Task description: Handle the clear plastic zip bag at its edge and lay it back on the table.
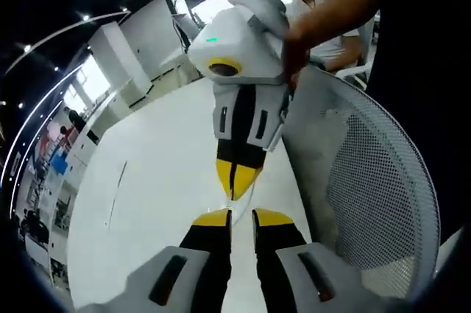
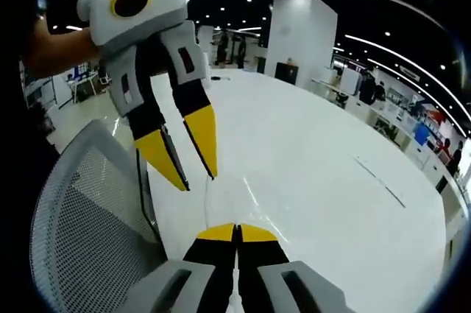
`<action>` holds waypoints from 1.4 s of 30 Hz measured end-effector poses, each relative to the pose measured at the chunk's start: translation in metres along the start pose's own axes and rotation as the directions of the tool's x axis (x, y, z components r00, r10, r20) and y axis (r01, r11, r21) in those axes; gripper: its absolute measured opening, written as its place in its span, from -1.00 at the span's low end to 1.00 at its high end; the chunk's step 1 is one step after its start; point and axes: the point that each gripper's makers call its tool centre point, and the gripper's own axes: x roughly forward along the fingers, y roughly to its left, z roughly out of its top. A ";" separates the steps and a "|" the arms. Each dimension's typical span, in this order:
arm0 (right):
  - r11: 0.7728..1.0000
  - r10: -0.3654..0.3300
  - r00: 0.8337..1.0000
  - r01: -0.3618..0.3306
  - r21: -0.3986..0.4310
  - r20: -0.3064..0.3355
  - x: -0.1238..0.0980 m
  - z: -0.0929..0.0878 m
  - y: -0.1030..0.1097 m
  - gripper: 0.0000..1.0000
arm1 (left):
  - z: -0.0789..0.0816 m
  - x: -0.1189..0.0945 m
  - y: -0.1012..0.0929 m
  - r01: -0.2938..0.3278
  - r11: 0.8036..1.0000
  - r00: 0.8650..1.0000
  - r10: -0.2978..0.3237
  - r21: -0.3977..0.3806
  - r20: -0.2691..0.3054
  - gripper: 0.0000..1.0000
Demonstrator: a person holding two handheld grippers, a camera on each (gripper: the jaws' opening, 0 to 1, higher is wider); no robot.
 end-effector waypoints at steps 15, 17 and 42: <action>0.999 -0.010 1.000 0.009 0.044 0.006 -0.005 0.015 -0.003 -1.00 | -0.006 0.024 -0.001 -0.049 0.988 0.996 0.058 0.147 -0.061 -1.00; 0.999 -0.023 1.000 0.022 0.047 0.015 -0.009 0.021 -0.006 -1.00 | -0.006 0.023 0.001 -0.069 0.986 0.995 0.079 0.152 -0.061 -1.00; 0.984 -0.177 0.970 0.179 0.005 0.168 -0.037 0.082 -0.040 -1.00 | -0.025 0.021 -0.009 -0.142 0.989 0.985 0.146 0.049 -0.097 -1.00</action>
